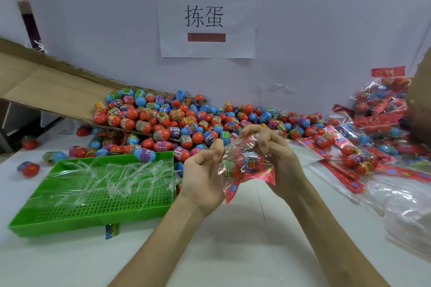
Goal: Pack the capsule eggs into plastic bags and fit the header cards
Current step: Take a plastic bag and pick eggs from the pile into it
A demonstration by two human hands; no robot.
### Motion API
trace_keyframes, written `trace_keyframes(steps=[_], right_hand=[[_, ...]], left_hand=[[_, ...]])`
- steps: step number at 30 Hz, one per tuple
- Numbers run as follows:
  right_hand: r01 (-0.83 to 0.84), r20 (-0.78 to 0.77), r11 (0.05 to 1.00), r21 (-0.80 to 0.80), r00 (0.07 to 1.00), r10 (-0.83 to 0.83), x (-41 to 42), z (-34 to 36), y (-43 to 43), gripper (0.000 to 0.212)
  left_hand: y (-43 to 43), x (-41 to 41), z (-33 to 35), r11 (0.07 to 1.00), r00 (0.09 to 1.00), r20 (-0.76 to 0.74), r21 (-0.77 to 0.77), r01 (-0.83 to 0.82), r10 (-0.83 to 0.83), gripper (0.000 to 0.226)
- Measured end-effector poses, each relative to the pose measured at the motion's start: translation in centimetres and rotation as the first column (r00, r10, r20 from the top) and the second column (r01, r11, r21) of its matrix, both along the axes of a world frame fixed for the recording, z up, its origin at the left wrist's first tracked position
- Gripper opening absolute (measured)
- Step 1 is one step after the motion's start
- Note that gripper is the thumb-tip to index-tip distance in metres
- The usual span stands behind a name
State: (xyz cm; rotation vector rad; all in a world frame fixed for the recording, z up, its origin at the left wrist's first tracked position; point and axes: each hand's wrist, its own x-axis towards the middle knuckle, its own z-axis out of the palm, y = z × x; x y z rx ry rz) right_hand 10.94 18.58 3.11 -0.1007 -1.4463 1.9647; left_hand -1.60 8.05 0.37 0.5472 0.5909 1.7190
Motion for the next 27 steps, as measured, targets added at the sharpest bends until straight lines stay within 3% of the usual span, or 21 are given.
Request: trace_keyframes(steps=[6,8,13,15,17,21,25,27], right_hand=[[0.026,0.036,0.998,-0.059,0.999,-0.024,0.0,-0.1,-0.6,0.028],[0.031,0.037,0.997,-0.077,0.999,-0.028,0.0,-0.2,-0.6,0.028],[0.063,-0.024,0.986,-0.153,0.997,-0.067,0.0,-0.6,-0.2,0.032],[0.102,-0.035,0.978,-0.180,0.993,-0.110,-0.3,-1.1,0.0,0.036],[0.244,0.033,0.969,-0.043,0.970,-0.242,-0.7,-1.6,0.2,0.041],[0.482,0.042,0.824,0.298,0.856,-0.515,-0.9,-2.6,0.5,0.047],[0.606,-0.027,0.580,0.545,0.704,-0.710,-1.0,-3.2,1.1,0.048],[0.643,-0.092,0.456,0.615,0.633,-0.769,-0.9,-3.3,1.2,0.045]], left_hand=[[-0.5,0.4,0.7,1.000,0.998,0.070,0.004,0.004,-0.004,0.025],[-0.8,0.7,1.0,1.000,1.000,0.015,0.009,0.022,-0.022,0.009],[-0.8,0.8,1.2,0.995,0.993,0.079,0.053,0.086,-0.090,0.021],[-0.8,0.2,1.2,0.992,0.982,0.171,0.107,0.067,-0.085,0.030],[-0.8,-0.3,1.1,0.984,0.970,0.233,0.173,0.031,-0.072,0.037],[-0.4,-0.9,1.1,0.971,0.974,0.210,0.237,0.037,-0.088,0.041],[-0.3,-1.1,0.9,0.973,0.996,0.091,0.229,0.003,-0.025,0.022],[-0.4,-1.1,0.9,0.969,0.999,0.044,0.246,0.013,-0.025,0.023]])
